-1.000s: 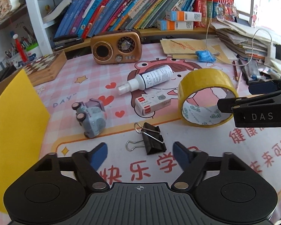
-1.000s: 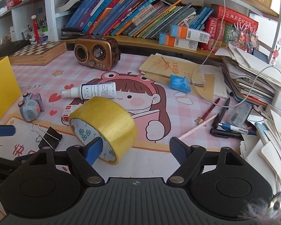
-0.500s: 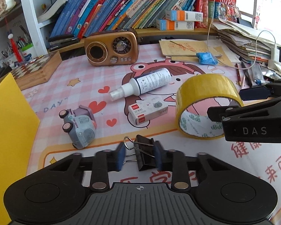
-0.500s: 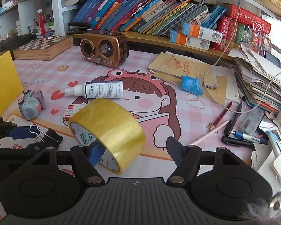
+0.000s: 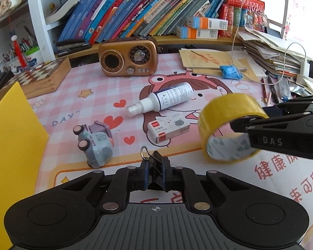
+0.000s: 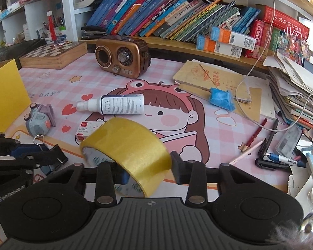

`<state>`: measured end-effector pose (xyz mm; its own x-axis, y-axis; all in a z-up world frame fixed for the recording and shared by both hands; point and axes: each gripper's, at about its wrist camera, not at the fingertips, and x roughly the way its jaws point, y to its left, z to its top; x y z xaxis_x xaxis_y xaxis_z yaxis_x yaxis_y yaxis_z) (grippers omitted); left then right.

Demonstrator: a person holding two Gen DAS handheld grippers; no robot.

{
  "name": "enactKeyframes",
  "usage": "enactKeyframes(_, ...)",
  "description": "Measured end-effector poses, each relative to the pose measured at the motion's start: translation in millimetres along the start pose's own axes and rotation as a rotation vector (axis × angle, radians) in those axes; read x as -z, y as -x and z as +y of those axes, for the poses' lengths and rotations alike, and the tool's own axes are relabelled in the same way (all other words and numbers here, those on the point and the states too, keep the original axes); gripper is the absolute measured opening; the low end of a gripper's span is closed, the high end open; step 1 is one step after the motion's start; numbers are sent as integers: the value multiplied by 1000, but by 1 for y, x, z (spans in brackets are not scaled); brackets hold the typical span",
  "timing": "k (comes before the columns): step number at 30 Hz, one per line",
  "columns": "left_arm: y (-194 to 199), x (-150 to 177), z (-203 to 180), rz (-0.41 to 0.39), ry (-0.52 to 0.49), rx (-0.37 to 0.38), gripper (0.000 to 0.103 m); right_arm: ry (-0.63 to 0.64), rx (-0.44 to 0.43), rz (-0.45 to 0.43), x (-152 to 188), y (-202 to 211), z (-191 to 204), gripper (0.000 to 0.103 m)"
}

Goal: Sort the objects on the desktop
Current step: 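Grasp the black binder clip with the left tool while the right tool grips the tape roll rim, then carry the clip in the left tool and tape roll in the right tool toward the yellow box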

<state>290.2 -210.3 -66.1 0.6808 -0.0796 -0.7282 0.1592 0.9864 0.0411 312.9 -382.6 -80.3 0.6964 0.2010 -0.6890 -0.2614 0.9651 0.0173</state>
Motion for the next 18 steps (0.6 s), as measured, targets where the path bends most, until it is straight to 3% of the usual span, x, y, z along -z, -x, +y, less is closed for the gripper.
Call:
enactKeyframes(4, 8, -1, 3, -14, 11, 2, 11, -28, -8, -4, -1, 4, -3, 14)
enactKeyframes(18, 40, 8, 12, -63, 23, 5, 11, -39, -12, -10, 12, 27, 9, 9)
